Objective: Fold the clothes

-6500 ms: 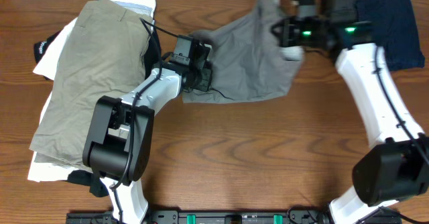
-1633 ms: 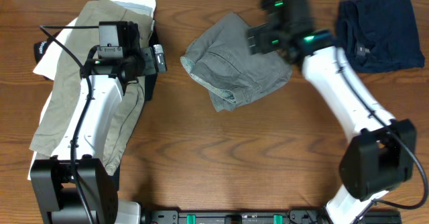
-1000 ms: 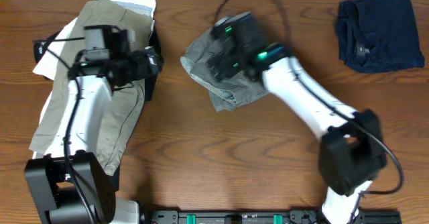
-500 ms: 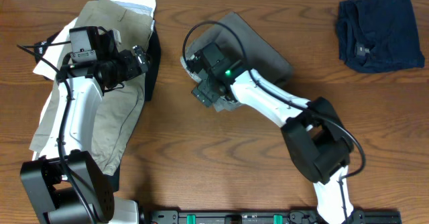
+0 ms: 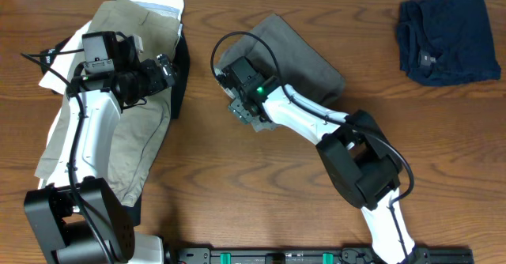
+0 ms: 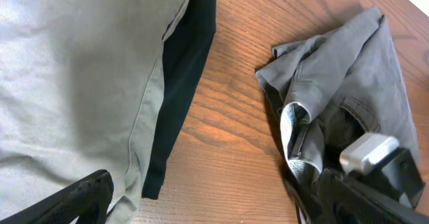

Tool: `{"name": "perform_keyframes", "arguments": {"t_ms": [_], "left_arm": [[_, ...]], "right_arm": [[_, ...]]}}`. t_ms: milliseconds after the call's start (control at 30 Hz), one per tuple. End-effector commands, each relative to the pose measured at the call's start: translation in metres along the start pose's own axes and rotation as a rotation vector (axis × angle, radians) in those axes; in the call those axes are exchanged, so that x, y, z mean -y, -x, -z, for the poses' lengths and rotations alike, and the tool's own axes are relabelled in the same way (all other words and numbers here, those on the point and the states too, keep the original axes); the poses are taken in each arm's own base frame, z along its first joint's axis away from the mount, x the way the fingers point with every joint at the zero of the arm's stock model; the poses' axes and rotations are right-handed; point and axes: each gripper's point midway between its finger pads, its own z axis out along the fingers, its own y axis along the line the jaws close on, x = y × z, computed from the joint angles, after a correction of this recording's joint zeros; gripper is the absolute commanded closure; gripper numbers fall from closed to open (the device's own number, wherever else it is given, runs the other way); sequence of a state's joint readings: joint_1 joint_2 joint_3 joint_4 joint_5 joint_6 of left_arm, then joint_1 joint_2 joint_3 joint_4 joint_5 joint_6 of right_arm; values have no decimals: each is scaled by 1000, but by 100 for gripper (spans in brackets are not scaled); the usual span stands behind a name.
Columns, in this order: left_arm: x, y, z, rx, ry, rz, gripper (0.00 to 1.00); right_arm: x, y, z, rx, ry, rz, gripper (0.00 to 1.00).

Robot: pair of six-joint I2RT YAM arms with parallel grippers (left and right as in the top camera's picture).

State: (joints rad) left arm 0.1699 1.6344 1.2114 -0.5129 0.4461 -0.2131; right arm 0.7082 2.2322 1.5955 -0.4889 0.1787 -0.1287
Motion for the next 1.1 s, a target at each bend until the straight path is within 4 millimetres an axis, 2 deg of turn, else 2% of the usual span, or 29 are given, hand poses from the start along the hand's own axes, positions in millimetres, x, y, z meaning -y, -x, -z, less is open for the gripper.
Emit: {"name": "perform_keyframes", "arguments": {"t_ms": [0,133,233,467,567,700,833,900,1067], "left_arm": [[-4,-6,-5,-22,2,10,2],[-4,-6,-5,-22,2,7,2],[-4,-6,-5,-23,2,-11,2],[-4,-6,-5,-23,2,-12,2],[-4,-6,-5,-22,2,-12,2],[-4,-6,-5,-22,2,-12,2],[-4,-6,-5,-23,2,-12,2],[-4,-6,-5,-22,2,-12,2],[-5,-6,-5,-23,2,-12,2]], "right_arm": [[28,-67,-43,-201,-146,-83,32],[52,-80,-44,-234,-169,-194,36],[65,-89,-46,-256,-147,-249,45],[97,-114,-45,-312,-166,-406,90],[99,-115,-41,-317,-117,-439,98],[106,-104,-26,-282,-90,-466,99],[118,-81,3,-204,-101,-478,99],[123,-69,20,-161,-105,-483,99],[140,-37,77,-30,-116,-488,99]]}}
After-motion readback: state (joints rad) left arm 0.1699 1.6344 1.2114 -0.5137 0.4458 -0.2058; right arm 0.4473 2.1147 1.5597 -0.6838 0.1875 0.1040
